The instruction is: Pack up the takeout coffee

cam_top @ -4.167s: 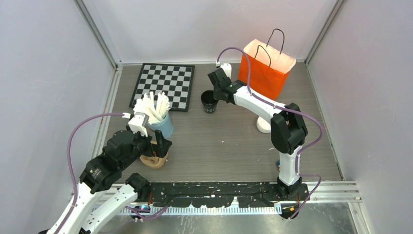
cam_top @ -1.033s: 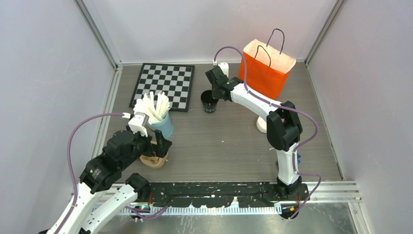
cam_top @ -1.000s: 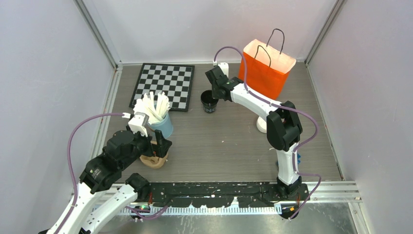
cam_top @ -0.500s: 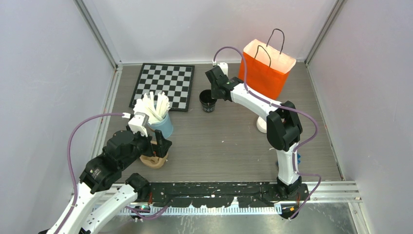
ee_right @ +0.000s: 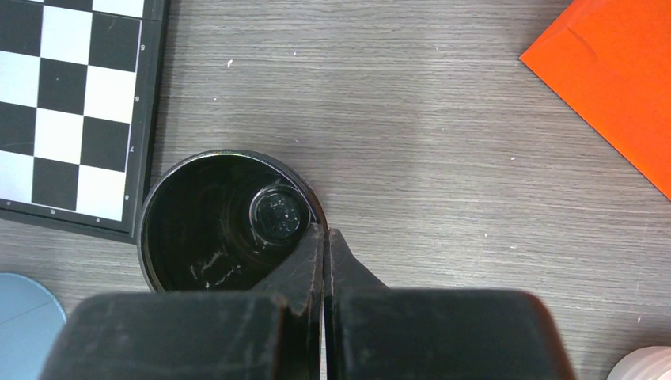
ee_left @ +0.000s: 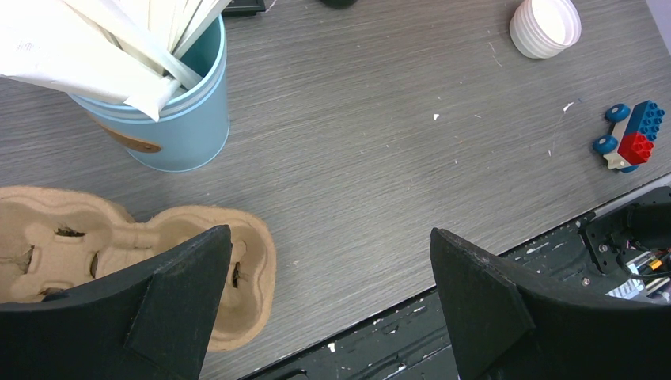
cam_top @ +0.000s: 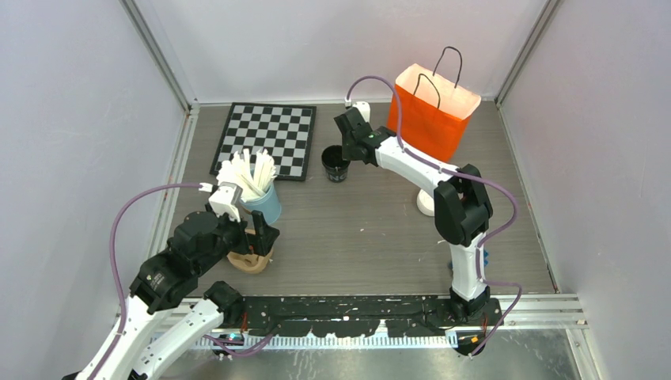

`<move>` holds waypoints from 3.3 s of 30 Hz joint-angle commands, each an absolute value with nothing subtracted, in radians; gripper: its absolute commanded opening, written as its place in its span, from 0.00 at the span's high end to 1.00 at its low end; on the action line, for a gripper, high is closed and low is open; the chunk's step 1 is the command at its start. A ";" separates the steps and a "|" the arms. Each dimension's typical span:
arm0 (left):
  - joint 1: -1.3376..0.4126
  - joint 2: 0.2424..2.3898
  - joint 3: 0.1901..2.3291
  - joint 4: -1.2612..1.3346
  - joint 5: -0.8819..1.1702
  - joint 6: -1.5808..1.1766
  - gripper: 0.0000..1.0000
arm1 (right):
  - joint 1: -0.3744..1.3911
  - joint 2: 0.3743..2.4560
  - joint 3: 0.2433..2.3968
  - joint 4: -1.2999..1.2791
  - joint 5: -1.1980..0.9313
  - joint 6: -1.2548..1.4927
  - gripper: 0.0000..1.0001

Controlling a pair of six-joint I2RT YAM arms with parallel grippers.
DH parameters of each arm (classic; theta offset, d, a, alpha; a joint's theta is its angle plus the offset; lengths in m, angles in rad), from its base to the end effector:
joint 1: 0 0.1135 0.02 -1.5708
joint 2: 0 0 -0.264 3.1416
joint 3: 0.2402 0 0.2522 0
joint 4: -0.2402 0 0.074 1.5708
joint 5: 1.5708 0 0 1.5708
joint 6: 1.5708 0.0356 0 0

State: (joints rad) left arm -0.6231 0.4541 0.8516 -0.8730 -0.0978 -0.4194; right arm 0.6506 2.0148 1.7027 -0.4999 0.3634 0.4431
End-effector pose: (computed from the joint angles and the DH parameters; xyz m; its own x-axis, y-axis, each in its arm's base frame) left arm 0.0692 -0.0454 0.3294 -0.5473 -0.1057 -0.8302 0.3147 0.8932 -0.3212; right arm 0.3727 0.2678 0.2559 -0.6809 -0.0147 -0.7322 -0.0880 0.9942 0.0620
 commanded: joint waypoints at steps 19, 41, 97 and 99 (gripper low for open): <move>-0.619 0.502 0.858 -0.826 -0.077 -0.408 0.03 | 0.632 1.875 1.648 -0.405 0.305 0.496 1.00; -0.616 1.320 1.222 -0.341 0.100 -0.424 0.20 | 0.622 1.348 1.284 -0.509 0.420 0.469 0.32; -0.568 1.898 1.709 -0.876 0.095 -0.253 1.00 | 0.623 0.911 0.751 -0.186 0.070 0.606 0.30; -0.587 1.893 1.712 -0.944 0.049 -0.228 1.00 | 0.624 0.914 0.752 -0.200 0.071 0.603 0.30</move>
State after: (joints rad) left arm -0.5552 1.9129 1.6718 -0.5854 0.1741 -0.3145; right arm 0.6243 0.9127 0.7399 -0.2726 0.0856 0.5682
